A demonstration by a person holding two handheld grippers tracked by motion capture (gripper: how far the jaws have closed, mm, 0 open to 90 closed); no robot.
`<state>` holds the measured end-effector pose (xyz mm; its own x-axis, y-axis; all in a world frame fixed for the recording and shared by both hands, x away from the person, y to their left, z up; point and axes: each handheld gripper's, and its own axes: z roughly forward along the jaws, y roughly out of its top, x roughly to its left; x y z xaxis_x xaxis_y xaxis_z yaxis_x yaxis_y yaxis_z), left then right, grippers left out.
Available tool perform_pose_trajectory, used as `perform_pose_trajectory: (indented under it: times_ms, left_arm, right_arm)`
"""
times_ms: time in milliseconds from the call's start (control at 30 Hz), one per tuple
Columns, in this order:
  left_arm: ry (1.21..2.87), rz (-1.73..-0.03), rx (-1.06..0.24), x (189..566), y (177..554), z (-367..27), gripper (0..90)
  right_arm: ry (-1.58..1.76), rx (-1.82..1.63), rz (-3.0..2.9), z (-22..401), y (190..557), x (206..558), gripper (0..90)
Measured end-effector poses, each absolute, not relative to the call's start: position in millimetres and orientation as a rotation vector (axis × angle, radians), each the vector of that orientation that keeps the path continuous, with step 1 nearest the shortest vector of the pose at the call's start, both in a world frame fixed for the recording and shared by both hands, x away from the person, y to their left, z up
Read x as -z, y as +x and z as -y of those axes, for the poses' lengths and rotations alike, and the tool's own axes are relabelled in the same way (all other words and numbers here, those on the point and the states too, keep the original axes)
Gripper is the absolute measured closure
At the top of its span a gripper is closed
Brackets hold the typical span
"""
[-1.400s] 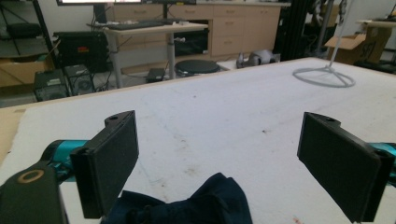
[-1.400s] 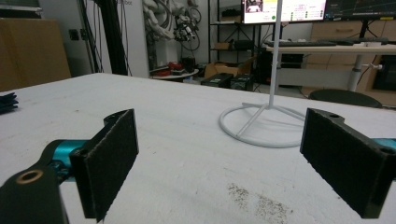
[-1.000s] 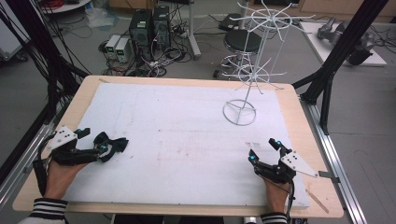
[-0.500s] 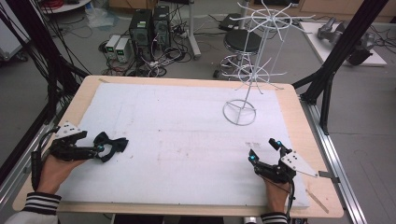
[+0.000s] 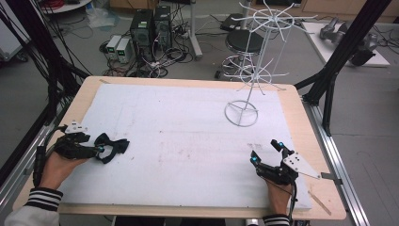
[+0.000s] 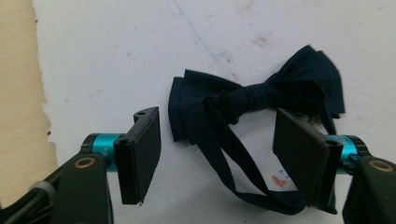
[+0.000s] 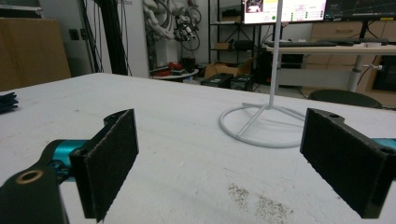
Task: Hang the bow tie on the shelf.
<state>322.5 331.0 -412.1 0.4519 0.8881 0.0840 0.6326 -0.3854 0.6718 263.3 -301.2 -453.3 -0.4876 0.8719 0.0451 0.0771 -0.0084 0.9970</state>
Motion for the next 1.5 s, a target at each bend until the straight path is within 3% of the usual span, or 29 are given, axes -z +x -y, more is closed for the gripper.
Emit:
perform_pose_trajectory:
  times_ms: [600, 900, 1500]
  left_arm:
    - [2.202, -1.339, -0.563, 422.0, 331.8, -327.9, 53.8]
    - [2.190, -1.366, -0.528, 422.7, 336.1, -326.5, 58.9]
    - [2.210, -1.390, -0.508, 422.4, 337.2, -328.2, 82.1]
  right_arm:
    - [0.996, -1.564, -1.622, 301.3, 263.2, 453.4, 10.5]
    - [0.998, -1.565, -1.622, 301.2, 263.0, 453.4, 10.5]
    - [0.992, -1.563, -1.620, 301.6, 263.4, 453.4, 10.5]
